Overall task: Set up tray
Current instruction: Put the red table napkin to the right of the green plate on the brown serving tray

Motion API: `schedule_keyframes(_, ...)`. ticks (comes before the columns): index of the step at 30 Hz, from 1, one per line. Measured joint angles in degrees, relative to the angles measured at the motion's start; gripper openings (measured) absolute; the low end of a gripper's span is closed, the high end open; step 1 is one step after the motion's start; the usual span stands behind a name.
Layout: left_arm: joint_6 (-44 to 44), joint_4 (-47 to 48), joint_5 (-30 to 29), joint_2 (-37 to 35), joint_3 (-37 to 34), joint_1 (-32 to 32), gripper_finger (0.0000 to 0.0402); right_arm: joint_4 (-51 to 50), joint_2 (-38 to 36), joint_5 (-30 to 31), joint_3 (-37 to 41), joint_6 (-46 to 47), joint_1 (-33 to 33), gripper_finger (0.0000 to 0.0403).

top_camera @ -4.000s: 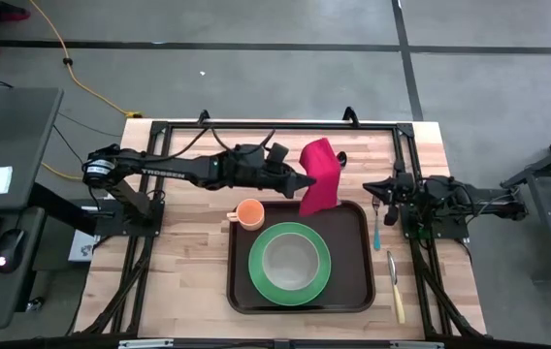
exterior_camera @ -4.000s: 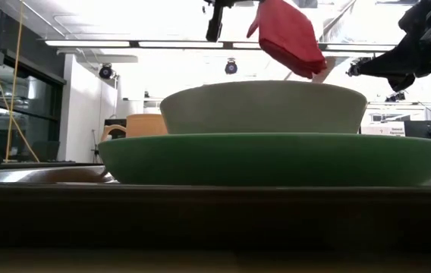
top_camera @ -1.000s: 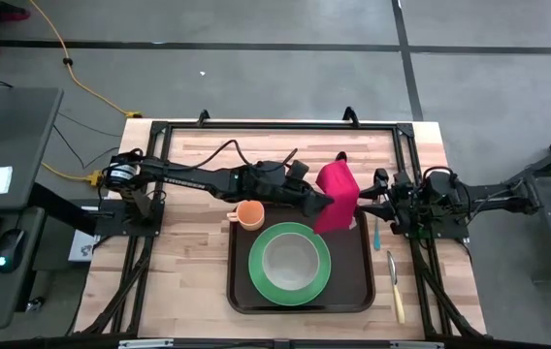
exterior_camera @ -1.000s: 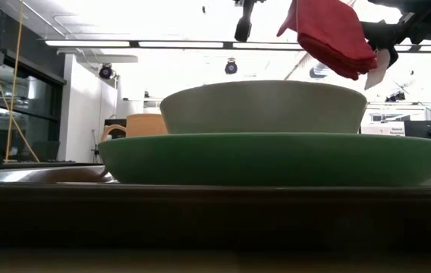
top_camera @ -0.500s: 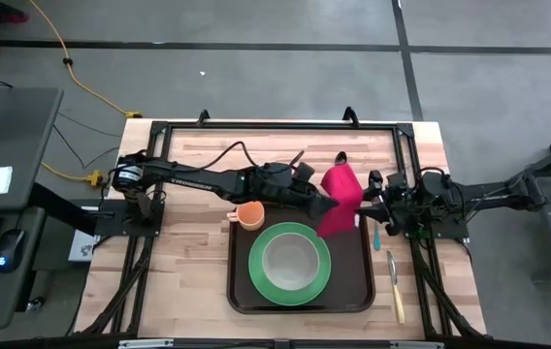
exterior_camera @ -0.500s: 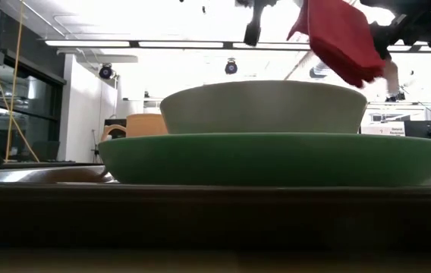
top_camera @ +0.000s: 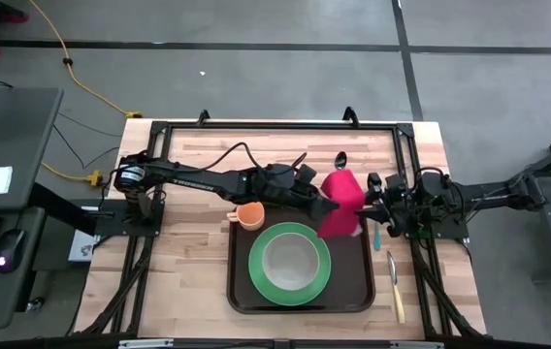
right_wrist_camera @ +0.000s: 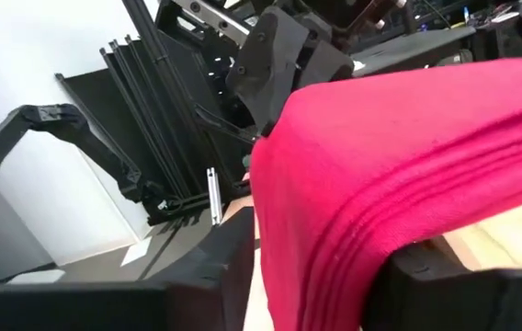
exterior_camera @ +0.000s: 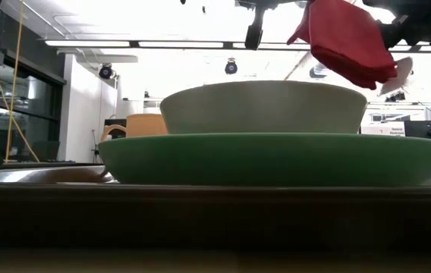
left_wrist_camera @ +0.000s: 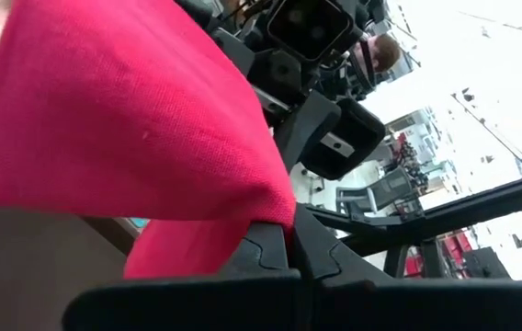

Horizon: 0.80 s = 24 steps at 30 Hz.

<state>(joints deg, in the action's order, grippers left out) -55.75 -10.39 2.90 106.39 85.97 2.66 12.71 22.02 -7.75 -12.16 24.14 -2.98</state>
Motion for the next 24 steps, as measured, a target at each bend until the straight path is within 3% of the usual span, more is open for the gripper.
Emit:
schedule_keyframes(11,0.14,0.28,0.20,0.00,0.00,0.00,0.0012,0.03,0.02,-2.29,0.00,4.28,0.00,0.0010)
schedule_keyframes(17,0.13,0.31,0.33,0.00,0.00,-0.02,0.0015,0.04,0.02,-3.30,0.00,7.87,0.00,0.0005)
schedule_keyframes(24,0.99,0.31,0.70,0.00,0.00,-0.07,0.0079,0.06,0.02,-5.15,0.00,11.97,0.00,0.0002)
